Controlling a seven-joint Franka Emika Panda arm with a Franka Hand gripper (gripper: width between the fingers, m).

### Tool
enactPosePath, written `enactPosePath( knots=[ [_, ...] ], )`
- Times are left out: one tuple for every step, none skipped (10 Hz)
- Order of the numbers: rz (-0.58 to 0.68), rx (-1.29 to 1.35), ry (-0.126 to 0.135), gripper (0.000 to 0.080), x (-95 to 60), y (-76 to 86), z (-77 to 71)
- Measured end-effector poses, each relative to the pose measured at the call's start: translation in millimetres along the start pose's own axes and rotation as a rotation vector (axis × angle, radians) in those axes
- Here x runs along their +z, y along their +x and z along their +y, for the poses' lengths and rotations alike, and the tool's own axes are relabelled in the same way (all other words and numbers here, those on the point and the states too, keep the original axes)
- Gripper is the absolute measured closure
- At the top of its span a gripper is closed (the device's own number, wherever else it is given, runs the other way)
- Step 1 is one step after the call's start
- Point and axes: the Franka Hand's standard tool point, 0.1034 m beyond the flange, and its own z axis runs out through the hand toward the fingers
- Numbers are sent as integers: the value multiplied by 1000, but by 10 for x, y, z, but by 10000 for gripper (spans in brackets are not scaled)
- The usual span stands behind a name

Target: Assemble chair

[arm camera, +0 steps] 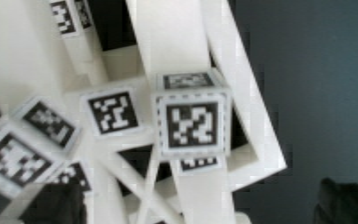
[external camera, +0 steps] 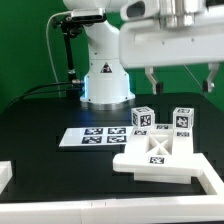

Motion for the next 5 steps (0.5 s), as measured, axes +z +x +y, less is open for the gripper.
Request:
enactPosePath(
  knots=[
    [0,-2,-5,151,70,-16,6],
    [-3,-3,-7,151,85,-21,9],
    [-2,-3,-7,151,84,-21,9],
    [-3,-3,-8,151,87,-22,10],
    [-3,-3,-8,151,88,-22,11]
  ],
)
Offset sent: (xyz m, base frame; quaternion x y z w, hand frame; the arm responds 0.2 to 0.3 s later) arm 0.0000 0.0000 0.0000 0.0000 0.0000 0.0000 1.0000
